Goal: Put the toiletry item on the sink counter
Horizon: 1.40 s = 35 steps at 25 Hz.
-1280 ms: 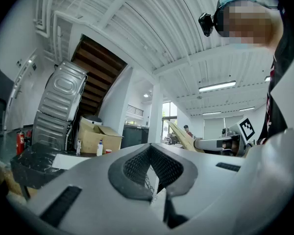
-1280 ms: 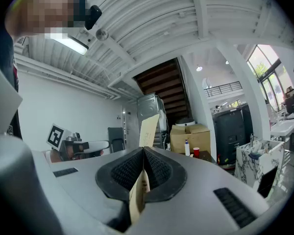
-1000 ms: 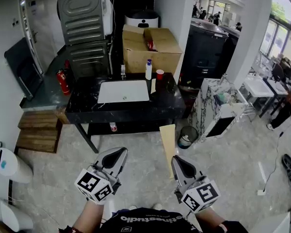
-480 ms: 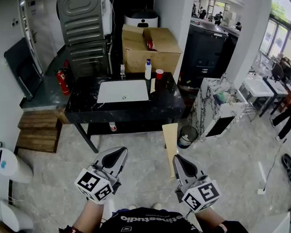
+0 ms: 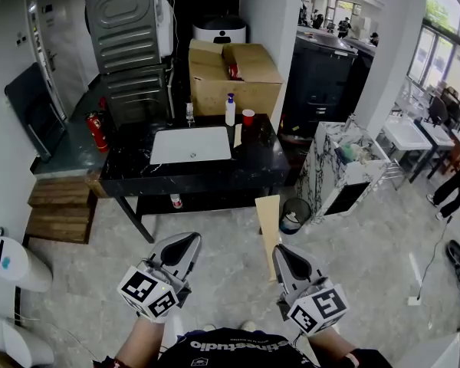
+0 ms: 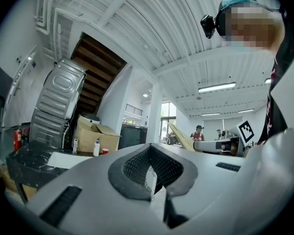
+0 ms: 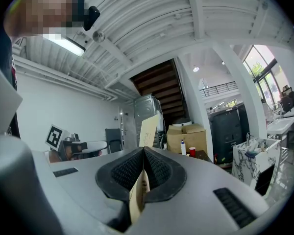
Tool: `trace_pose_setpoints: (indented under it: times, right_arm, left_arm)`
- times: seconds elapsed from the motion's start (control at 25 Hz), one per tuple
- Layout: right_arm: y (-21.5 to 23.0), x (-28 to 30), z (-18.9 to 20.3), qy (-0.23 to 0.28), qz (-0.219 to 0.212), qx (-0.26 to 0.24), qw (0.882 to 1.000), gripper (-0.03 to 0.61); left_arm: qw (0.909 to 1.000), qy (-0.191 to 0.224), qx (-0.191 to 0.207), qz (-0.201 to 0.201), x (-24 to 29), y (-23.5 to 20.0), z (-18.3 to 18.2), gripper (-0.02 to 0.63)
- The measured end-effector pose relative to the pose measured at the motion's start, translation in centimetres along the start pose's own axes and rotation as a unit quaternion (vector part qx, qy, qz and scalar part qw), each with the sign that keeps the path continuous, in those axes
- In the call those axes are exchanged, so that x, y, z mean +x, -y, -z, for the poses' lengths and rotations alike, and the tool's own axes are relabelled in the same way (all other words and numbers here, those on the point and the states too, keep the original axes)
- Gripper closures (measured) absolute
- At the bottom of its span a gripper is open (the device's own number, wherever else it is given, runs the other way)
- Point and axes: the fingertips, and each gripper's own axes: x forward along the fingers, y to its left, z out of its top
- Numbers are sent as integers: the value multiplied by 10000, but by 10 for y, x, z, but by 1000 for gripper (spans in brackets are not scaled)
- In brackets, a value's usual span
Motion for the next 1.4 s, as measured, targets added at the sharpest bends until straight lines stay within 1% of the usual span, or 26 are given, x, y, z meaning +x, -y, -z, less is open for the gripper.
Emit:
trace_pose_setpoints:
  times: [0.32,0.68,0.92,1.16,1.4]
  right_arm:
    - [30,-15,-2,24,53,47,10000,538]
    - [71,-34,-4,84,-47,142,9999,538]
    - [89,-34,0,86,-91,259,9996,538]
    - [108,-8,8,-29,-75,284,9996,538]
    - [132,46,2,-99,45,158,9998,538]
  left_arm:
    - [9999,-95,15,47,27,21,8,600]
    - [9998,-100,144,-13,63,55,14,600]
    - [9997,-165,180,-75,78,59,18,600]
    - [9997,-183,136,-75,103,37,28,600]
    - [9999,-102,6,5,145,-14,32,600]
